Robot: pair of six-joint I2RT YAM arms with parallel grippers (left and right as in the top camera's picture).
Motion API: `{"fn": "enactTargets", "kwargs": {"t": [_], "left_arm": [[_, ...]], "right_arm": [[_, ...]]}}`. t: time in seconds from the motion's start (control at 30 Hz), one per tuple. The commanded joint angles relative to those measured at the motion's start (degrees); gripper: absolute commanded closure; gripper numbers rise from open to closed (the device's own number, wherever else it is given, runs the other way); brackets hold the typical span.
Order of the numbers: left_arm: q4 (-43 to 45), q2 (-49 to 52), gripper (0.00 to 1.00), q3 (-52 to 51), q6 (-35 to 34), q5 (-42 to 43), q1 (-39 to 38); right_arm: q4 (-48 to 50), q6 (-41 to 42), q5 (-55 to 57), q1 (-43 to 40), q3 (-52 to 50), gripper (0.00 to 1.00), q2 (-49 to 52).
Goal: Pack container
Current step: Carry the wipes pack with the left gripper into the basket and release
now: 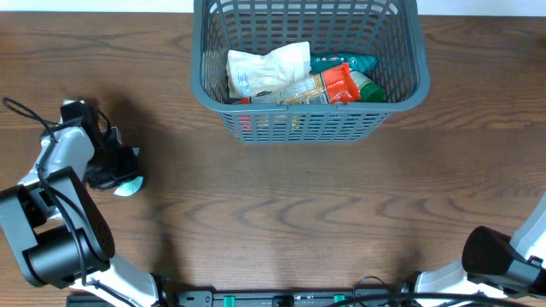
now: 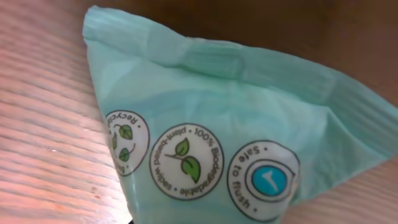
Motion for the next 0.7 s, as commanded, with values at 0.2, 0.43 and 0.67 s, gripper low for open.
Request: {"fn": "enactTargets", "kwargs": {"t": [0.2, 0.43, 0.67], "left_arm": [[-2.9, -11.7, 0.94, 20.2, -0.6, 16.4, -0.3], [1.7, -17.7, 0.94, 38.7, -0.6, 24.2, -5.7], [12.9, -17.8, 0.94, 47.8, 0.8, 24.1, -17.0]], "right_arm": [[-0.1, 0.9, 0.3, -0.3, 0.0, 0.01, -0.2], [-0.1, 0.9, 0.3, -0.3, 0.0, 0.01, -0.2], [-0.1, 0.9, 0.3, -0.3, 0.0, 0.01, -0.2]]}}
